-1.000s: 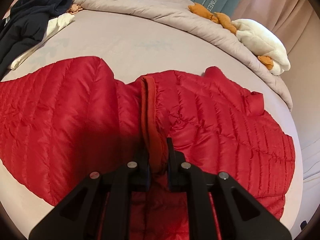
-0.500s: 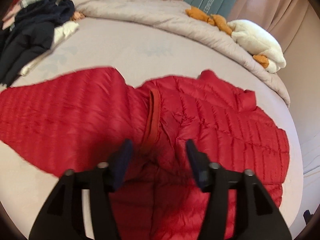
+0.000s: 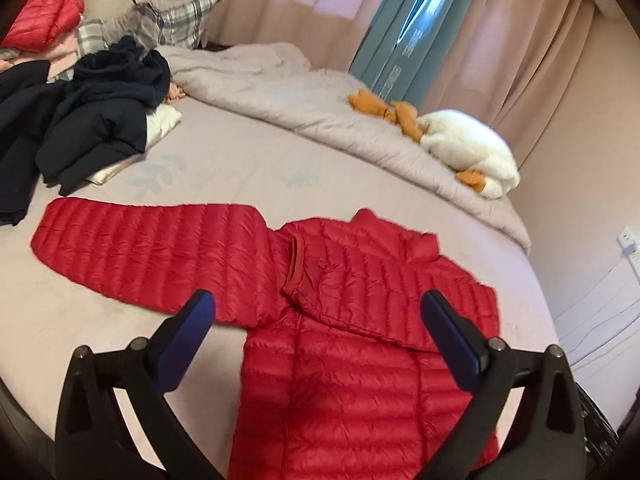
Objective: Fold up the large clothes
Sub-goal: 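Reach the left tool to the other sleeve's cuff and close on it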
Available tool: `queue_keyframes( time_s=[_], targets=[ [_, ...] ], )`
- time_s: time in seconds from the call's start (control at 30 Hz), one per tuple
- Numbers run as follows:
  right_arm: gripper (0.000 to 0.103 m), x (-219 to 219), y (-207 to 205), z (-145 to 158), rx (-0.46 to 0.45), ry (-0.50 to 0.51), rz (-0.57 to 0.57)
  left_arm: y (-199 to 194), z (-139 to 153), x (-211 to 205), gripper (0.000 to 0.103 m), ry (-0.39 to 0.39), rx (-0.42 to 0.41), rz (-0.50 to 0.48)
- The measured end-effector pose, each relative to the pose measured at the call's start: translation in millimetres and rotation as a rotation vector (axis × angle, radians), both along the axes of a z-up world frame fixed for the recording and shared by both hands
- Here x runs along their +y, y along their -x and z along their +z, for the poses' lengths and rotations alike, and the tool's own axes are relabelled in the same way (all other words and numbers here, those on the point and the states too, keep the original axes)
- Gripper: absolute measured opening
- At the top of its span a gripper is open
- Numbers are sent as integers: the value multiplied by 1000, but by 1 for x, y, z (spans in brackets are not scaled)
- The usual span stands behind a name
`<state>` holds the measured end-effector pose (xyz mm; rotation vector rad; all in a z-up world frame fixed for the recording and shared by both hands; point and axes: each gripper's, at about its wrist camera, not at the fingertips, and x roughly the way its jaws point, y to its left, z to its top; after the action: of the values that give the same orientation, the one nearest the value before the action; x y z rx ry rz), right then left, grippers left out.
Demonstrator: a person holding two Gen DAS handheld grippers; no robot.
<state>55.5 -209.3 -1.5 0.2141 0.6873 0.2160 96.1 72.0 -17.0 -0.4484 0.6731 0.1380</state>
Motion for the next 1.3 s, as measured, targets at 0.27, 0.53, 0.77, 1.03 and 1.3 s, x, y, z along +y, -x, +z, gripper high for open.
queue_keyframes(
  time_s=[0.27,0.53,0.77,1.03,1.3],
  targets=[
    [102,25,8,20,-72,-11,76,55,25,33,103,60,-75,117],
    [102,50,16,33,-112,-41,158,92,6,91,103,103,-47,335],
    [102,68,18,40,-127,-67,205,99,-42,149,102,157,14,491],
    [102,83,13,29,-99,-34,202,89,-117,223,82,239,133,615],
    [102,80,-2,6,-31,35,164,88,-151,278,64,328,91,677]
  ],
)
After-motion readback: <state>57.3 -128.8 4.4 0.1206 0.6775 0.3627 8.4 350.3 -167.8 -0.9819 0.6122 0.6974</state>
